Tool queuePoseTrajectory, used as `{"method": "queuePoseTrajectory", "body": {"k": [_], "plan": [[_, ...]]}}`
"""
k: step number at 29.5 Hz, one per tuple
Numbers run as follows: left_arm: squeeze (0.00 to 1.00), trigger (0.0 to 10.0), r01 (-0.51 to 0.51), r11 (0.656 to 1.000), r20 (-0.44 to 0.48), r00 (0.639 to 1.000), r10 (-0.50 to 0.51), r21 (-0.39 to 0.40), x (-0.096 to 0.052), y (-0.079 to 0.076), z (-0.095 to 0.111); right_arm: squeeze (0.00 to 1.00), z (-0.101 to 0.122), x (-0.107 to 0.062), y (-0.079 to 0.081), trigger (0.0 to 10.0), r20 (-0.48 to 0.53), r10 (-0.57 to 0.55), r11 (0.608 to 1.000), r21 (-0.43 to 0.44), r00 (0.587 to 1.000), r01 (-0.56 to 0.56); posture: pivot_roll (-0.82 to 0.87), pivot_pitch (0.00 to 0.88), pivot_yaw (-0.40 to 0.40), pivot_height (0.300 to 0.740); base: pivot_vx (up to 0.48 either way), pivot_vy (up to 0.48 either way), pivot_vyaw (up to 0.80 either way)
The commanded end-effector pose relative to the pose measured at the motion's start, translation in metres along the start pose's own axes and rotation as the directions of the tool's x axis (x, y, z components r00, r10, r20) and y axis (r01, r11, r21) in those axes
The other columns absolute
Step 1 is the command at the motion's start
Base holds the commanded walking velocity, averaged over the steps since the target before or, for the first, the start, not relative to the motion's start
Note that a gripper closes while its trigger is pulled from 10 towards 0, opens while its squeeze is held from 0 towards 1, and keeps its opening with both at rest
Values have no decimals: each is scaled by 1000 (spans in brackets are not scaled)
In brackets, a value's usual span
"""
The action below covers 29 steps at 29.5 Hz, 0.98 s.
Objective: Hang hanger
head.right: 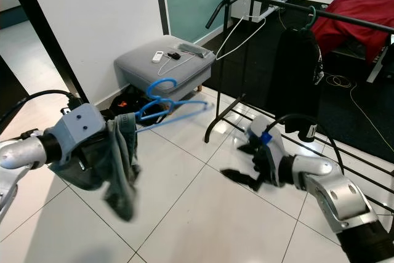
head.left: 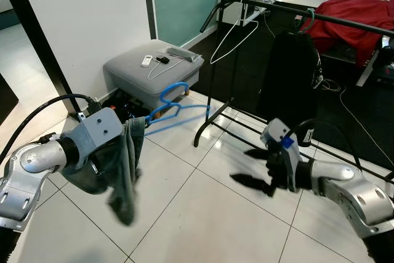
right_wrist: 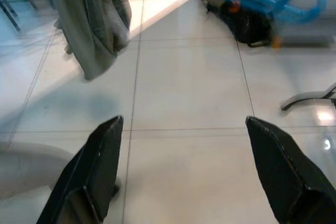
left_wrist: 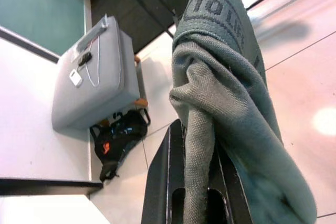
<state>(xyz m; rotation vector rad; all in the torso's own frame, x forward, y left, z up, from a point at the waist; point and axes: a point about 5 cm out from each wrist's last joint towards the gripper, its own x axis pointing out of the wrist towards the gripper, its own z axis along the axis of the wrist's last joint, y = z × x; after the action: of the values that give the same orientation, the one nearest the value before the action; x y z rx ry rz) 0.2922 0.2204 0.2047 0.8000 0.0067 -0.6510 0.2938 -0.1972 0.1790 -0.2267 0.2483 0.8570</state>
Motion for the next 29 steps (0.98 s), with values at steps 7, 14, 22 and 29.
{"method": "queuePoseTrajectory", "body": {"k": [7,14,22,29], "plan": [[0,10000,327,938,135,931,-340,112,3,-13,37,0,59,-5,17,10000,278,141,989,-84,950,-123,-73,39,23,740,0,0,0],[0,10000,402,895,123,895,-429,195,3,-13,48,0,66,-5,45,10000,221,367,927,-166,904,-336,-66,33,26,740,0,0,0],[0,10000,438,868,125,872,-474,234,4,-11,55,0,63,-16,46,10000,113,425,896,-192,898,-400,-75,28,29,740,0,0,0],[0,10000,452,860,120,865,-488,237,5,-12,54,0,62,-26,43,10000,95,437,893,-163,894,-419,-77,27,30,740,0,0,0]]}}
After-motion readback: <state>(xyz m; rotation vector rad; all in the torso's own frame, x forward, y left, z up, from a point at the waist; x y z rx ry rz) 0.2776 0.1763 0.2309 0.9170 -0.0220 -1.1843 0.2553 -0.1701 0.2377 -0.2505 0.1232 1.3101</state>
